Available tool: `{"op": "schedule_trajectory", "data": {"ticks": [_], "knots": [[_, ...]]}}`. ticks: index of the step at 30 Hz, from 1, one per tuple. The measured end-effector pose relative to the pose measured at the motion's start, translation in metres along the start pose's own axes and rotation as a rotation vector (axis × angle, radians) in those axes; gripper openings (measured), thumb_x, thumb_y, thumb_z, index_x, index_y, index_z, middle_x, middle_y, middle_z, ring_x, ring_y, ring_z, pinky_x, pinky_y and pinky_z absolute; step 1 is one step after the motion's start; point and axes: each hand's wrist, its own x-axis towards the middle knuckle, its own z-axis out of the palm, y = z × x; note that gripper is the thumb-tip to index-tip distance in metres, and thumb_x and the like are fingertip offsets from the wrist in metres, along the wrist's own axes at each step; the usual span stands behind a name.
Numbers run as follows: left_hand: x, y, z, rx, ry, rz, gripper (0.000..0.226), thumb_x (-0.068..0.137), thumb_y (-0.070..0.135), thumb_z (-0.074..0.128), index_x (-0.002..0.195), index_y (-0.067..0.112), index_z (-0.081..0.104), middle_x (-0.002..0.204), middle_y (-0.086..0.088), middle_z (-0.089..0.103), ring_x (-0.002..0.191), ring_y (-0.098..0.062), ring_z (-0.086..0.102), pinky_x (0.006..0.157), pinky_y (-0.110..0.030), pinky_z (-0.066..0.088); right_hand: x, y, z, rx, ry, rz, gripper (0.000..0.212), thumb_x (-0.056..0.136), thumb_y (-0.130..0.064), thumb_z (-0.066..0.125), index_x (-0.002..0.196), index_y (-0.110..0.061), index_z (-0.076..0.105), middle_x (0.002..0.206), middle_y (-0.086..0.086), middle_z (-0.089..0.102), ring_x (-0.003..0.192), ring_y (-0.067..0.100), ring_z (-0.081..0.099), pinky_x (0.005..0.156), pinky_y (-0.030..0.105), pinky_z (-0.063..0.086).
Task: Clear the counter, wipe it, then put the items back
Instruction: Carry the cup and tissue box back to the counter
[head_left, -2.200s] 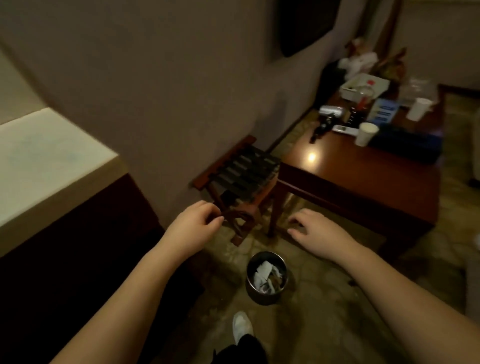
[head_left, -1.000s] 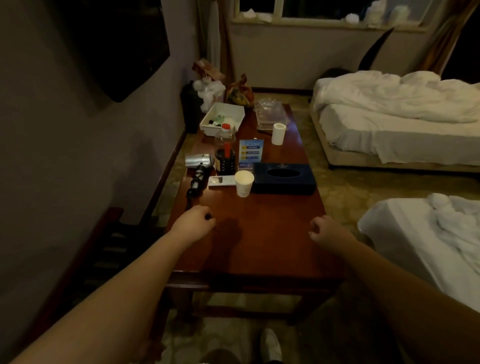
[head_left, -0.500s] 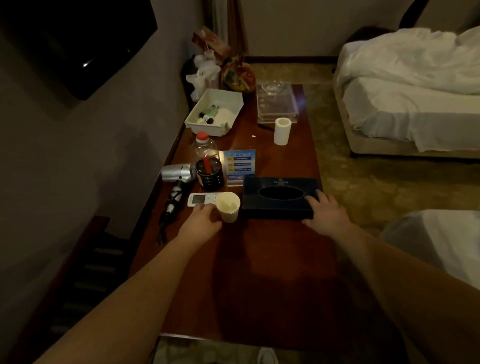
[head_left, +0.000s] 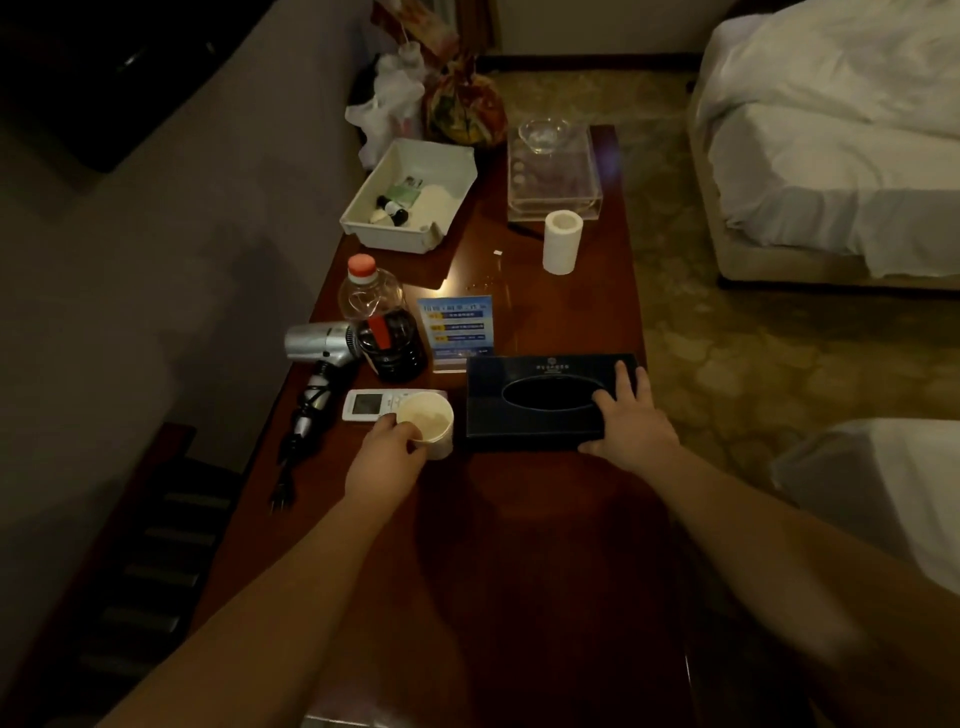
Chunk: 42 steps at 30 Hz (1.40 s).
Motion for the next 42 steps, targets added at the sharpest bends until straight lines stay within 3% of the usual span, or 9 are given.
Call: {"op": "schedule_trajectory", "data": {"ticks": [5,11,17,21,26,31,36,40,42], "knots": [[-0.010,-0.004,0.001,-0.039,0.043,-0.002,0.015,0.093,0.023,0.057,0.104,0.015,0.064,0.124,0.000,0.049,0.103,-0.018,0.054,0.071,-0.027,0.045,0.003,0.000,0.007,0.056,0.054,0.002,0.076,0.076,-0.055,0.069,0.137,-0.030,0.033,0.158,0.005,-0.021,0.144,0.034,-0.019,0.107,0.050,0.035],[-0.032,-0.012,0.002,-0.096,0.063,-0.052,0.016,0.093,0.025,0.058,0.104,0.015,0.063,0.128,0.003,0.046,0.104,-0.013,0.052,0.069,-0.025,0.043,0.003,0.004,0.010,0.062,0.116,-0.038,0.075,0.073,-0.057,0.071,0.134,-0.028,0.038,0.159,0.006,-0.014,0.145,0.028,-0.015,0.106,0.048,0.039],[-0.066,-0.024,0.004,-0.156,0.084,-0.098,0.019,0.093,0.025,0.059,0.109,0.015,0.064,0.132,0.002,0.046,0.109,-0.012,0.052,0.076,-0.023,0.047,-0.010,-0.002,0.018,0.092,0.132,-0.025,0.072,0.072,-0.054,0.074,0.130,-0.024,0.041,0.159,0.009,-0.013,0.146,0.025,-0.012,0.109,0.051,0.034],[-0.102,-0.035,0.007,-0.210,0.099,-0.142,0.023,0.093,0.031,0.060,0.109,0.014,0.064,0.134,0.003,0.045,0.112,-0.012,0.051,0.074,-0.020,0.043,-0.039,-0.005,0.031,0.093,0.151,-0.032,0.073,0.072,-0.054,0.074,0.130,-0.023,0.043,0.160,0.010,-0.010,0.147,0.025,-0.010,0.112,0.049,0.030],[-0.150,-0.056,0.004,-0.264,0.124,-0.190,0.026,0.092,0.032,0.061,0.109,0.013,0.063,0.135,0.000,0.047,0.117,-0.016,0.050,0.084,-0.029,0.050,-0.082,-0.013,0.047,0.107,0.158,-0.045,0.072,0.071,-0.054,0.075,0.129,-0.022,0.045,0.160,0.008,-0.008,0.147,0.023,-0.009,0.115,0.048,0.018],[-0.198,-0.080,-0.008,-0.261,0.180,-0.217,0.024,0.092,0.032,0.061,0.108,0.014,0.064,0.134,0.000,0.047,0.116,-0.016,0.050,0.081,-0.023,0.044,-0.128,-0.028,0.059,0.106,0.163,-0.068,0.076,0.071,-0.056,0.074,0.131,-0.021,0.045,0.160,0.008,-0.006,0.147,0.022,-0.007,0.116,0.047,0.018],[-0.261,-0.105,-0.026,-0.300,0.284,-0.248,0.025,0.092,0.033,0.061,0.110,0.015,0.063,0.133,0.002,0.047,0.114,-0.013,0.050,0.078,-0.018,0.041,-0.183,-0.066,0.061,0.150,0.214,-0.171,0.076,0.071,-0.058,0.073,0.131,-0.021,0.047,0.160,0.006,-0.004,0.147,0.021,-0.003,0.115,0.049,0.020],[-0.330,-0.130,-0.040,-0.356,0.374,-0.314,0.021,0.091,0.031,0.062,0.107,0.017,0.064,0.133,0.003,0.046,0.101,-0.009,0.051,0.063,-0.010,0.037,-0.227,-0.109,0.060,0.123,0.191,-0.308,0.074,0.071,-0.058,0.073,0.130,-0.022,0.047,0.160,0.006,-0.005,0.147,0.020,-0.004,0.115,0.047,0.020],[-0.371,-0.146,-0.045,-0.376,0.428,-0.348,0.017,0.090,0.029,0.064,0.103,0.018,0.064,0.132,0.002,0.047,0.098,-0.007,0.052,0.066,-0.012,0.038,-0.252,-0.133,0.063,0.101,0.173,-0.384,0.075,0.071,-0.059,0.073,0.131,-0.022,0.046,0.160,0.006,-0.006,0.147,0.020,-0.004,0.115,0.047,0.019]]}}
